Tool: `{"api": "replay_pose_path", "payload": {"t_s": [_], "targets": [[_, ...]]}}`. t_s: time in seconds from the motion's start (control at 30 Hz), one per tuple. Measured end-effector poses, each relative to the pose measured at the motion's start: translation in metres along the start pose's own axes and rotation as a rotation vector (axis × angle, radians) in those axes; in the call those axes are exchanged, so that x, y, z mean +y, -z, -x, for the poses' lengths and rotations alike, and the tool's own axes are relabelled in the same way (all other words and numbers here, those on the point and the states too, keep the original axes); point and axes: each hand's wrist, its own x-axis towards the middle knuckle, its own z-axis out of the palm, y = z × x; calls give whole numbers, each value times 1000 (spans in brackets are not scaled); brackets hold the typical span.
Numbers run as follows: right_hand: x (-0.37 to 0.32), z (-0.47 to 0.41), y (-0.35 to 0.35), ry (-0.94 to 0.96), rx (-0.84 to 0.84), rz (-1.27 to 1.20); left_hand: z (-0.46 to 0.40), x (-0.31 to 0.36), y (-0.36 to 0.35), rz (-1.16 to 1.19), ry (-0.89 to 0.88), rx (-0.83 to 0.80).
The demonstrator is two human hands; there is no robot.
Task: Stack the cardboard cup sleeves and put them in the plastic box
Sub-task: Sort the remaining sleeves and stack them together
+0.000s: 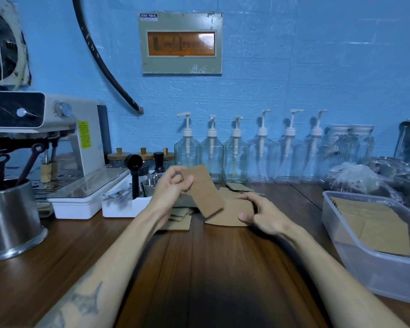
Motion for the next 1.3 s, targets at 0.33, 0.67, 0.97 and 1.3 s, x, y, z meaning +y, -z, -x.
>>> {"api": "replay_pose_path", "payload": {"t_s": [0.33,0.67,0.97,1.3], "targets": [[-10,4,0,-38,-85,-28,2,-42,-11,-945,-45,-215],[-14,7,-11,109,-70,58,12,-48,-25,-1089,-126,-375],[-10,3,-11,72,-7,28,2,-54,-13,-893,-182,-346],[0,3,4,-16,91,52,-22,-56,28,-1098,-236,-132]]}}
